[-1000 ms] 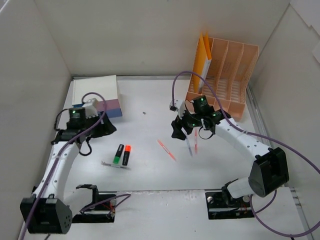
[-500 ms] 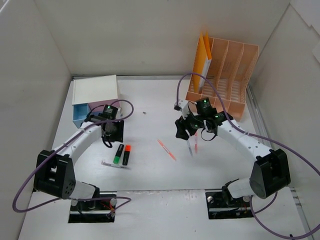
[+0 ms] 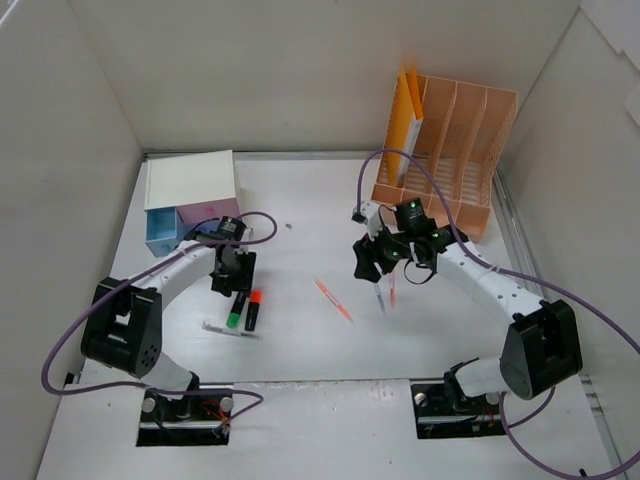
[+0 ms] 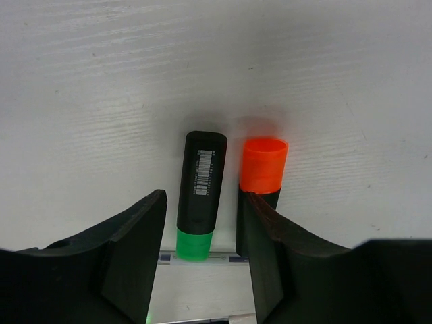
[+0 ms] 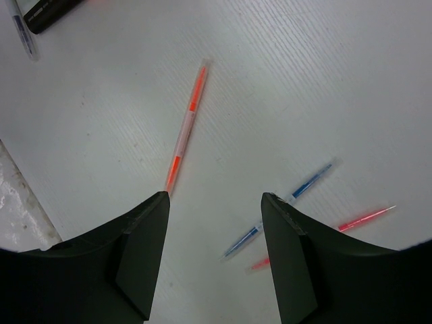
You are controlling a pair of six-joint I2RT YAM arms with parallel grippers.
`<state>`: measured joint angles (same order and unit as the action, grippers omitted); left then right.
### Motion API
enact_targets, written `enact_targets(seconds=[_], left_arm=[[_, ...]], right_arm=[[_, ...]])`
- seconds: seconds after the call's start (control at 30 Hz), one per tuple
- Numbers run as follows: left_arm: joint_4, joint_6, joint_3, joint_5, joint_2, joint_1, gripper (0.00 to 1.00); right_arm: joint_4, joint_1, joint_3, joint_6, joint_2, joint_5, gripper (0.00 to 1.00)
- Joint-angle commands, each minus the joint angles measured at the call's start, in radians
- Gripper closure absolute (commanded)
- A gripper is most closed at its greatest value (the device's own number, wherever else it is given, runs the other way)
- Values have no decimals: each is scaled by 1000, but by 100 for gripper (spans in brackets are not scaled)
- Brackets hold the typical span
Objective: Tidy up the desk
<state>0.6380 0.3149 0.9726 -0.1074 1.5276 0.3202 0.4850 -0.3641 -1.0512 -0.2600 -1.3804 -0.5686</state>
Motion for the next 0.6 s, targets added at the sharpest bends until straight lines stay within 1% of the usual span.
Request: enact_targets(seconds=[0.0,0.13,0.33,0.53,0.57], left_arm=[[-11,-4,15,6,5,20,55],[8,4,2,38,29,45,60],[-12,18,-37,51,62,45,63],[0,30,4,86,108,54,69],[8,27,15,87,124,54,73]], right_arm=[[-36,7,-4,13,41,-8,46],[-36,10,-1,16,40,-10,46],[-37,13,0,15,38,-13,46],[-39,14,2,18,41,-17,46],[-37,13,2,16,43,-16,46]])
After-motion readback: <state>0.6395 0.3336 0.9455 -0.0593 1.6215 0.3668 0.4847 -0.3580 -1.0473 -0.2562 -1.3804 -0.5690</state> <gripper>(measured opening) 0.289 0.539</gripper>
